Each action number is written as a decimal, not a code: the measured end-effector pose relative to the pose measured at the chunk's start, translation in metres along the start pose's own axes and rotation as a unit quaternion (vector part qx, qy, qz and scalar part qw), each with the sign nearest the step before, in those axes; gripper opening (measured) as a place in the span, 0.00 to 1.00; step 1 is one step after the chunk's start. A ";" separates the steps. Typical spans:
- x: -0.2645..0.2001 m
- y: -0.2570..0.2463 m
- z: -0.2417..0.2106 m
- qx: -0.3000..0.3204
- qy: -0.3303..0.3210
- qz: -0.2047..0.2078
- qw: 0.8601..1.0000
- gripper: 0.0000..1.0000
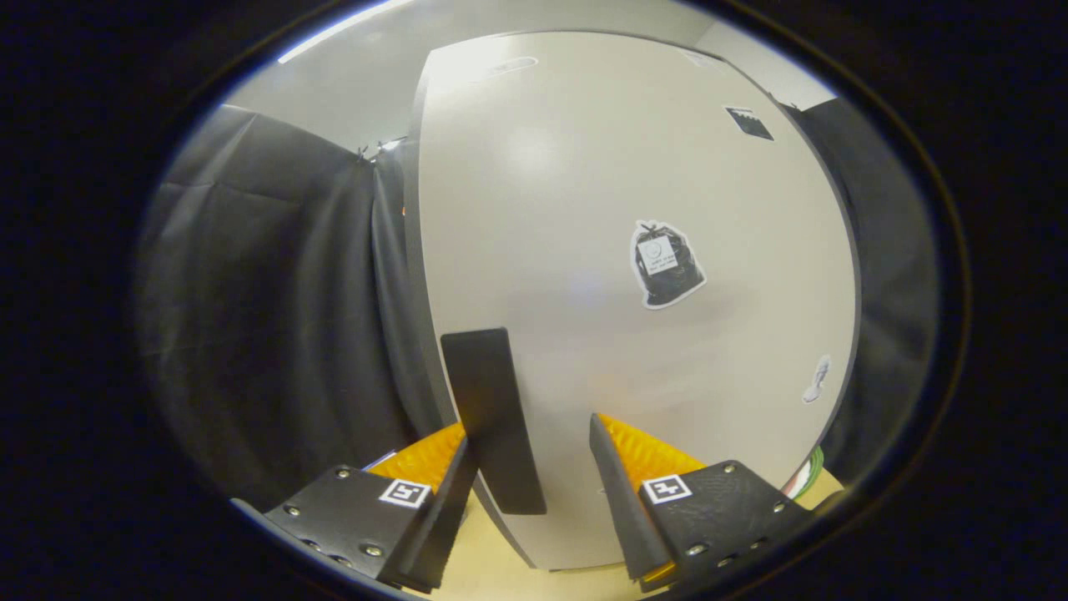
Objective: Open the shoe cabinet door, grab the shoes and put them into the shoe cabinet, then close the shoe cabinet door.
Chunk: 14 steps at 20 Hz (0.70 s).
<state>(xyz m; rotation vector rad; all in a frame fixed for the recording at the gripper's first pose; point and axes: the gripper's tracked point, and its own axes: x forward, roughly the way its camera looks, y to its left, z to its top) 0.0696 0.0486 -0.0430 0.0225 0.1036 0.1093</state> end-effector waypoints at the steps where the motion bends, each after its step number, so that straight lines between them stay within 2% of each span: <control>1: 0.001 0.000 0.000 -0.001 0.000 -0.002 1.000 0.77; 14: 0.007 0.000 -0.008 0.009 0.003 -0.014 1.000 0.78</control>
